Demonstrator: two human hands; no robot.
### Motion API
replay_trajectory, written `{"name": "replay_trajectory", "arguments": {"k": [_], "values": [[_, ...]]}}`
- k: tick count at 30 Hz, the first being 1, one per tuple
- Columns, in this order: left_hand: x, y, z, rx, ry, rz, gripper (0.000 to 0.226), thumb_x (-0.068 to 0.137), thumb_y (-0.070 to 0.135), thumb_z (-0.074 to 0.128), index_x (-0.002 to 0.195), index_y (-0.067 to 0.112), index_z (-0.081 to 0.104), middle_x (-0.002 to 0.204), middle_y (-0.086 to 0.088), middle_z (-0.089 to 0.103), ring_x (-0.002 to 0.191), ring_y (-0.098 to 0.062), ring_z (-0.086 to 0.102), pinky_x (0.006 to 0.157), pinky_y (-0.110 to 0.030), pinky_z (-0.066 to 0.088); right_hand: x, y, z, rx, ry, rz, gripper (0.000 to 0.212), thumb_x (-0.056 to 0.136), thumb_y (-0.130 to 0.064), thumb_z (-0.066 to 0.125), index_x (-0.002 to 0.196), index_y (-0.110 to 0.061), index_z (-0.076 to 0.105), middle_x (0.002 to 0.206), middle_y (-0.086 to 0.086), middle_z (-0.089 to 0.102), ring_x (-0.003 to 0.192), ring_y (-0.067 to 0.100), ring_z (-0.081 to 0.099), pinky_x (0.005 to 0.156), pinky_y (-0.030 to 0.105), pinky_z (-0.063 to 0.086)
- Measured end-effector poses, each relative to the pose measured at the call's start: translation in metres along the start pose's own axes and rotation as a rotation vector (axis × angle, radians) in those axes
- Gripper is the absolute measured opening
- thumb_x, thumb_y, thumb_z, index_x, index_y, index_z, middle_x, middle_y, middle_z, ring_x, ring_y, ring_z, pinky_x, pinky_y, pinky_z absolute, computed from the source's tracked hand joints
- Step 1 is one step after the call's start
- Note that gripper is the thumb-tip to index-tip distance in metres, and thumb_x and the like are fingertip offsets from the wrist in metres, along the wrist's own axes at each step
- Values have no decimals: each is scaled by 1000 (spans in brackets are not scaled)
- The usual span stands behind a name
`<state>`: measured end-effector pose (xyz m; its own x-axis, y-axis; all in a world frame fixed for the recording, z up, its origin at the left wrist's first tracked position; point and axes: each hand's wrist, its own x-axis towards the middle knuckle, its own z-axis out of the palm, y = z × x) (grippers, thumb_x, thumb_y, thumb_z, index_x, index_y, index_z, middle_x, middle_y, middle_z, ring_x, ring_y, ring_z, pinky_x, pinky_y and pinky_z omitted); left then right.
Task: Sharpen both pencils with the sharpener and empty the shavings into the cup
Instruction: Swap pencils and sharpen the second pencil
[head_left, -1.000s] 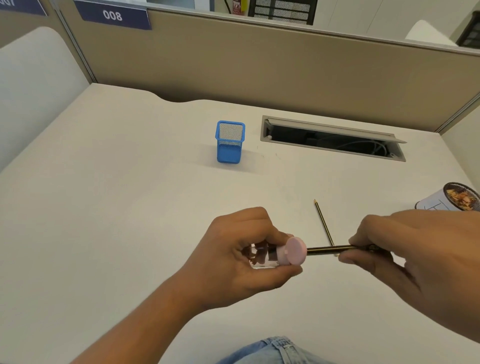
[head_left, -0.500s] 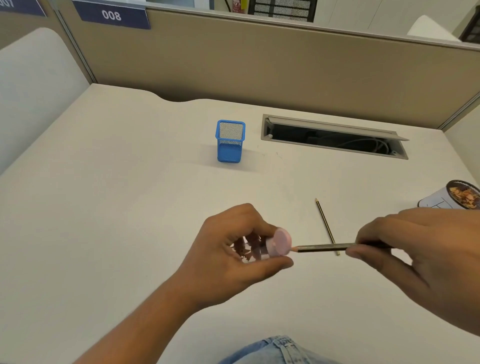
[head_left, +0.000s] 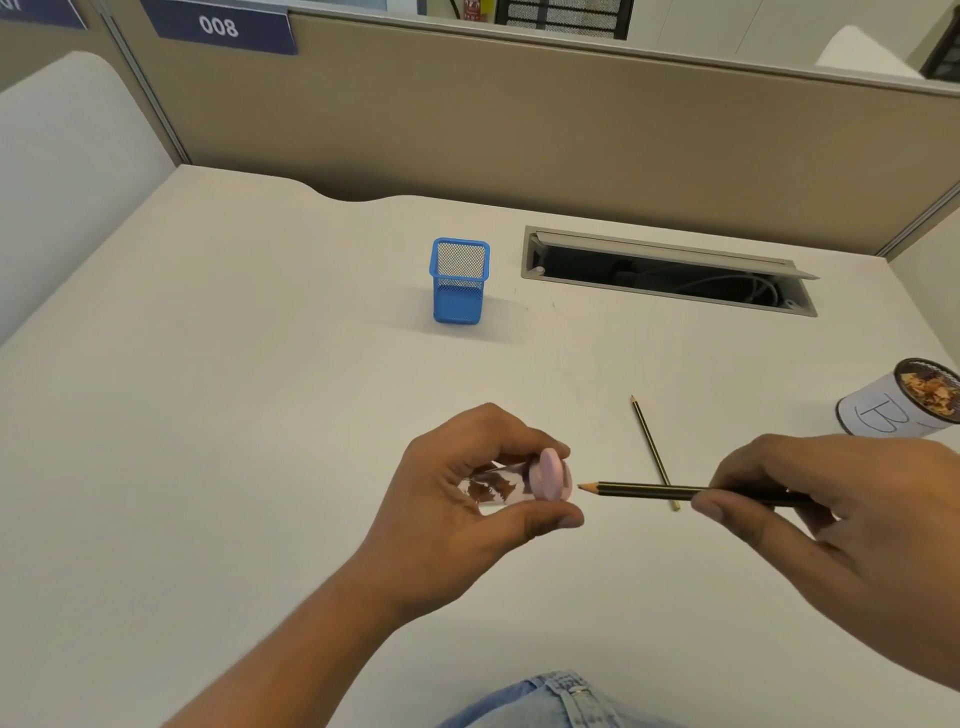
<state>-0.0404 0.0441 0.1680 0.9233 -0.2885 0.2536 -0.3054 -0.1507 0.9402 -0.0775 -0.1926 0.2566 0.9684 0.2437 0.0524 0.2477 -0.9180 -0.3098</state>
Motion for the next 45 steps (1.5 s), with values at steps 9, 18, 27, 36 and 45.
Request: {"name": "replay_trajectory", "arguments": {"k": [9, 18, 27, 36, 45], "values": [[0, 3, 5, 42, -77, 40, 30, 65, 17, 89, 92, 17, 76, 85, 4, 71, 79, -16, 66, 65, -14, 44, -2, 3, 1, -19, -45, -62, 28, 89, -60, 45, 80, -39, 60, 59, -32, 46, 55, -9, 44, 45, 22, 37], [2, 15, 5, 138, -107, 140, 19, 66, 17, 89, 75, 14, 73, 67, 9, 58, 56, -3, 52, 52, -12, 37, 4, 16, 6, -249, 156, -487, 26, 89, -29, 64, 73, -9, 69, 65, 5, 65, 49, 32, 58, 42, 34, 48], [0, 14, 9, 324, -159, 370, 11, 78, 12, 79, 82, 12, 69, 71, -1, 58, 62, -18, 64, 52, -29, 52, 21, 11, 5, 507, -462, 305, 58, 45, -79, 71, 59, -23, 61, 48, 3, 61, 44, 14, 43, 51, 32, 37], [-4, 17, 13, -26, -77, -60, 26, 67, 20, 85, 67, 29, 61, 63, 7, 55, 55, -13, 53, 49, -20, 38, 18, 25, 6, -311, 118, -567, 21, 89, -35, 65, 77, -17, 70, 67, -4, 69, 58, 24, 62, 49, 34, 48], [-4, 9, 13, 324, -146, 233, 18, 71, 11, 83, 70, 13, 65, 64, 10, 44, 55, -7, 45, 50, -14, 35, 21, 8, 24, 420, -436, 298, 42, 79, -48, 74, 59, -19, 51, 45, -10, 47, 41, 8, 34, 43, 22, 30]]}}
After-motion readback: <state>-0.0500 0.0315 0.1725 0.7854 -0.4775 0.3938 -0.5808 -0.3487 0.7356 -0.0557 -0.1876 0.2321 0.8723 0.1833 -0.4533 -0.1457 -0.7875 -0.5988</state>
